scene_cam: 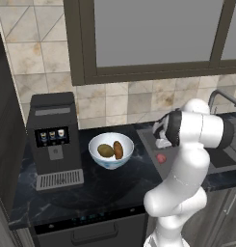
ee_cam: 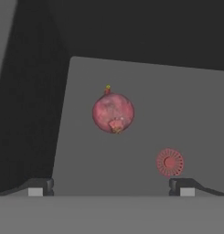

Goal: Pick the potatos from the cabinet and place them in one bowl. Pick the onion from the sink and place it in the other bowl.

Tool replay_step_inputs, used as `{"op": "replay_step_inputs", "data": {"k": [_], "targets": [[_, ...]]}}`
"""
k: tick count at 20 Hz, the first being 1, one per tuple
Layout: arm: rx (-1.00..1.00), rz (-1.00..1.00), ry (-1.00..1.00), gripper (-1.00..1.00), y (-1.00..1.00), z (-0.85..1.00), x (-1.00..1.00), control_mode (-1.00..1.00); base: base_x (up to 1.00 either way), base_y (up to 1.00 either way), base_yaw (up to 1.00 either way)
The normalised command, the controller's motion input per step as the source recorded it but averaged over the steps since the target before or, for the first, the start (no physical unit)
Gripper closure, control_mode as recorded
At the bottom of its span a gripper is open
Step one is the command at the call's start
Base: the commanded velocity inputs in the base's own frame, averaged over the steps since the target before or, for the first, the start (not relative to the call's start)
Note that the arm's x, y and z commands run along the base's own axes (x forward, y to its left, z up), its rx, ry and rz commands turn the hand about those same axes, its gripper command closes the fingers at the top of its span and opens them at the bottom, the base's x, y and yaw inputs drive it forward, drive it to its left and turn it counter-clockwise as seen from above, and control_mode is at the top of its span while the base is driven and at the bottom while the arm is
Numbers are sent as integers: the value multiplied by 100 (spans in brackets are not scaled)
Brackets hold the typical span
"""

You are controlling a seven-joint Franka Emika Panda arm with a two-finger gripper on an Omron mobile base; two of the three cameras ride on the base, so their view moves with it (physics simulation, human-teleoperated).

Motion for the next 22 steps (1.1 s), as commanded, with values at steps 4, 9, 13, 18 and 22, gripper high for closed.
{"op": "replay_step_inputs", "data": {"k": [4,9,13,18,22], "targets": [[0,0,0,-100,-6,-26,17,-100,0,0,0],[0,0,0,-100,-2,-27,20,-100,0,0,0],[0,0,0,-100,-1,-24,17,-100,0,0,0],[0,0,0,-100,-1,-22,14,-100,0,0,0],[0,0,0,-100,0,-26,12,-100,0,0,0]]}}
